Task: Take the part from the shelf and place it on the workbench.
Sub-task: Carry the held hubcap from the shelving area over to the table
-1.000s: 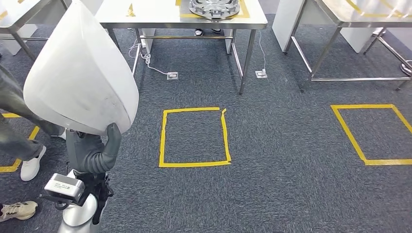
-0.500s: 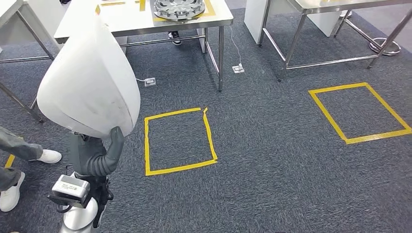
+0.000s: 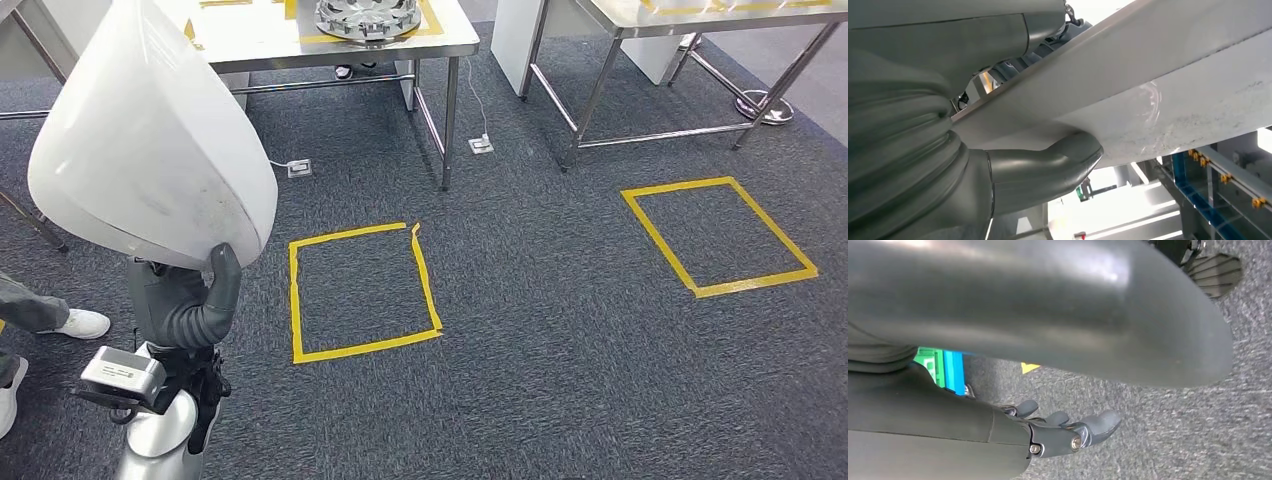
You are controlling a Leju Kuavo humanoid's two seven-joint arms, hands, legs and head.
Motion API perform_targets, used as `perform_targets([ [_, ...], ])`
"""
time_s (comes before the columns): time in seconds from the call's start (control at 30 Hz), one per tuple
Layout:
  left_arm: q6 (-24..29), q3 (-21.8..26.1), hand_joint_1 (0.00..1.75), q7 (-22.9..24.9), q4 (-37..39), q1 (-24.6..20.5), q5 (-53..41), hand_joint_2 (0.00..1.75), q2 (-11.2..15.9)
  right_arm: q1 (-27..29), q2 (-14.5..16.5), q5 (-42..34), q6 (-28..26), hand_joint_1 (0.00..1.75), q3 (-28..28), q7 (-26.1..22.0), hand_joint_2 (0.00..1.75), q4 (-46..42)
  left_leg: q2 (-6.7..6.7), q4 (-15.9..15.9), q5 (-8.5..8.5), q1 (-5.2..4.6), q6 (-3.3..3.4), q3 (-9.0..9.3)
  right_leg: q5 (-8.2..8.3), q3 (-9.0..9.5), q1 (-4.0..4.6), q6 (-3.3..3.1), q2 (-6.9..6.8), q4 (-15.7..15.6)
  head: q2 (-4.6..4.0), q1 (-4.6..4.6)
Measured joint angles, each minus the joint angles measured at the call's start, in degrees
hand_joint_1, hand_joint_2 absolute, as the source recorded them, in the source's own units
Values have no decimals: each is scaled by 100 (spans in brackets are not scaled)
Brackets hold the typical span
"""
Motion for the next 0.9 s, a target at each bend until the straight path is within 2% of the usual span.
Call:
perform_targets([
  [0.03,1,-1,175,1,12,-5,4,175,-4,3,1,-1,1,0,-1,-1,0,0,7,2,-8,-2,4,1,-170,-225,-3,6,-8,422,0,0],
  [0.07,1,-1,175,1,26,-5,6,175,-6,9,2,-2,1,0,-1,1,0,0,11,4,-19,-4,1,5,-263,-408,-7,10,-12,740,0,-2],
  [0.1,0,-1,175,1,39,-5,7,175,-7,15,3,-3,1,0,-2,1,0,0,13,5,-34,-5,-8,16,-242,-493,-10,9,-17,859,0,-1],
  [0.13,1,-1,175,1,51,-4,7,175,-9,18,4,-3,1,0,-2,2,0,0,13,7,-52,-2,-25,39,-97,-443,-15,3,-24,714,-1,-1],
  [0.2,1,-1,175,1,63,-7,7,175,-16,14,2,-3,0,0,-2,2,0,0,14,14,-106,4,-77,103,321,-55,-21,-14,-61,-98,-1,-1],
  [0.23,1,-1,175,2,65,-12,7,175,-20,10,3,-3,0,0,-2,1,0,1,13,21,-137,-3,-113,127,454,126,-13,-26,-78,-471,-1,-2],
  [0.27,2,-1,175,2,66,-17,8,175,-22,8,5,-4,1,0,-2,1,0,1,13,20,-162,-13,-150,141,508,237,-3,-43,-88,-704,0,-4],
  [0.3,2,-1,175,2,66,-21,8,175,-24,9,7,-4,1,0,-2,1,0,2,12,10,-181,-24,-186,149,489,271,11,-66,-90,-781,0,-7],
  [0.4,2,-3,175,1,63,-30,8,175,-27,13,11,-5,1,0,-3,2,0,2,12,6,-238,-18,-293,178,449,304,9,-178,-57,-795,0,-13],
  [0.43,2,-4,175,-1,63,-39,8,175,-28,12,11,-7,1,0,-4,1,0,1,9,128,-304,-10,-326,134,435,337,-1,-220,-52,-806,0,-26],
  [0.47,2,-4,175,-2,66,-48,8,175,-28,8,12,-9,-2,0,-4,0,0,1,5,383,-421,-4,-354,13,419,376,-10,-260,-49,-817,0,-40],
  [0.53,3,-6,175,-3,86,-57,9,175,-27,8,11,-27,-8,0,-6,-1,0,0,2,1188,-721,0,-385,-436,365,438,-1,-312,-46,-818,0,-60],
  [0.57,6,-5,175,-1,98,-51,11,175,-26,10,11,-37,-13,0,-8,-2,0,0,2,1549,-804,0,-390,-676,334,471,7,-321,-40,-818,0,-60],
  [0.6,13,-5,175,-2,108,-44,14,175,-26,15,11,-49,-19,0,-14,-10,0,0,2,1718,-763,0,-385,-831,299,512,13,-323,-30,-817,0,-61],
  [0.63,21,-5,175,-3,114,-39,18,175,-25,19,11,-57,-27,0,-23,-25,0,0,1,1653,-600,-1,-372,-872,261,562,17,-318,-17,-817,0,-61],
  [0.67,31,-6,175,-4,114,-36,21,175,-25,19,11,-65,-35,0,-34,-44,0,0,0,1357,-340,-3,-349,-791,221,621,19,-309,-3,-817,0,-61],
  [0.7,38,-7,175,-7,113,-36,23,175,-25,18,12,-74,-42,0,-46,-64,0,0,-2,934,-58,-7,-319,-636,179,680,21,-297,10,-817,-1,-62],
  [0.73,43,-7,175,-9,112,-40,25,175,-26,14,13,-80,-46,0,-58,-81,0,0,-6,544,121,-22,-288,-476,135,724,31,-273,21,-815,-1,-63],
  [0.77,45,-8,175,-11,110,-43,26,175,-28,9,13,-85,-48,0,-70,-95,0,0,-10,264,220,-34,-258,-355,99,752,36,-244,29,-814,-1,-64],
  [0.8,48,-9,175,-13,107,-47,27,175,-31,7,12,-89,-49,0,-80,-108,0,0,-14,116,236,-46,-230,-290,74,765,41,-210,33,-822,-1,-65],
  [0.9,48,-13,175,-12,91,-54,28,175,-47,11,10,-91,-49,0,-100,-137,0,0,-33,36,182,-40,-129,-218,83,786,39,-103,27,-764,-1,-62],
])
